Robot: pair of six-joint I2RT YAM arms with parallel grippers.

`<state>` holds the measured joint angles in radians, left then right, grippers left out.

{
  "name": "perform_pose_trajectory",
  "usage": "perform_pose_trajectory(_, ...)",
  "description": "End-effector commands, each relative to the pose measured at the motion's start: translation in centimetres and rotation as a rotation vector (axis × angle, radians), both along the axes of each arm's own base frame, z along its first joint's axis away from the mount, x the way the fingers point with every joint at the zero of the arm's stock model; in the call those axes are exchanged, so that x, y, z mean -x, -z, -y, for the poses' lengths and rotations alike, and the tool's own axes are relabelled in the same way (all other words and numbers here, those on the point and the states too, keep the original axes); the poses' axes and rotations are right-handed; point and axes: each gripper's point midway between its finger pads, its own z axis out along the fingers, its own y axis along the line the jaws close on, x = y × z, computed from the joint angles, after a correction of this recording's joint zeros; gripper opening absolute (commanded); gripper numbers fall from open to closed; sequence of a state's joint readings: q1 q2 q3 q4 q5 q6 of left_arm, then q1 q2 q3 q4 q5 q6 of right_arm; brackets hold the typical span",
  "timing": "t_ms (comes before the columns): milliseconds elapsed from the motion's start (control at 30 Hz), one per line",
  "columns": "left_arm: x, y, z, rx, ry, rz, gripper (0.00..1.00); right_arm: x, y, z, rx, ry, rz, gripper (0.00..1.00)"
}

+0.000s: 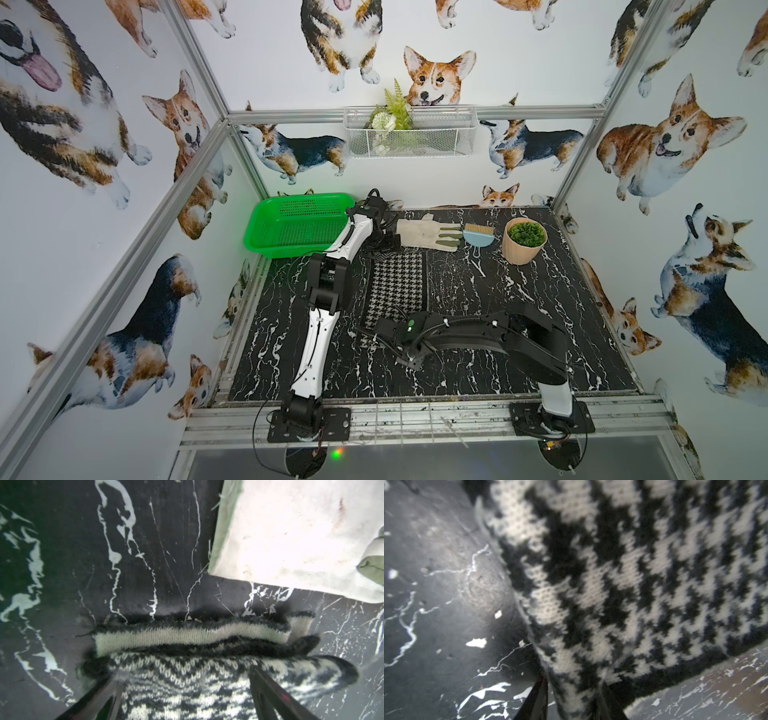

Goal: Roll up the scarf and place it into the basket
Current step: Roll the scarf at the center of the board.

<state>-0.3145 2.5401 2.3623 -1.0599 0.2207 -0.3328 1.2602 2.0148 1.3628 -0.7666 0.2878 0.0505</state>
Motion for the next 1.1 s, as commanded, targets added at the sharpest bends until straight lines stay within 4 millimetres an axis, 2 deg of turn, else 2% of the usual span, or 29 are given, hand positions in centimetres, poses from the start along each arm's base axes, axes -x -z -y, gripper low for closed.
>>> perform_pose_trajectory(0, 0.2, -1.6, -0.3, -0.001, 0.034, 0.023, 0.95, 0.0, 1.5, 2.2, 0.101, -0.005, -0.037, 0.32)
perform_pose_trajectory(33, 0.3, -2.1, -0.3, 0.003, 0.035, 0.03, 0.95, -0.1, 1.5, 2.2, 0.101, 0.001, -0.041, 0.28)
perform_pose_trajectory(100, 0.3, -3.6, -0.5, 0.003, 0.028, 0.055, 0.95, -0.3, 1.5, 2.2, 0.1, 0.003, -0.044, 0.0)
perform_pose_trajectory(233, 0.3, -8.0, -1.8, 0.013, -0.007, 0.123, 0.96, -0.1, 1.0, 1.3, 0.048, 0.005, -0.062, 0.0)
perform_pose_trajectory(367, 1.2, -11.8, -4.0, 0.049, -0.079, 0.154, 0.96, 0.7, -0.6, -1.1, -0.056, 0.025, -0.134, 0.0)
perform_pose_trajectory(633, 5.5, -16.5, -12.0, 0.098, -0.327, 0.22, 0.97, 2.5, -5.1, -7.6, -0.299, 0.129, -0.338, 0.0)
perform_pose_trajectory(700, 7.0, -17.2, -14.1, 0.122, -0.392, 0.238, 0.97, 2.5, -6.1, -8.8, -0.35, 0.166, -0.392, 0.0)
perform_pose_trajectory(800, 9.0, -17.5, -16.0, 0.141, -0.443, 0.252, 0.97, 2.1, -7.0, -9.6, -0.398, 0.212, -0.456, 0.0)
perform_pose_trajectory(900, 11.0, -17.7, -16.3, 0.133, -0.438, 0.27, 0.97, 1.6, -7.8, -10.0, -0.441, 0.248, -0.532, 0.0)
perform_pose_trajectory(1067, 13.6, -16.7, -15.6, 0.168, -0.427, 0.28, 0.97, 0.8, -9.5, -9.9, -0.502, 0.295, -0.645, 0.0)
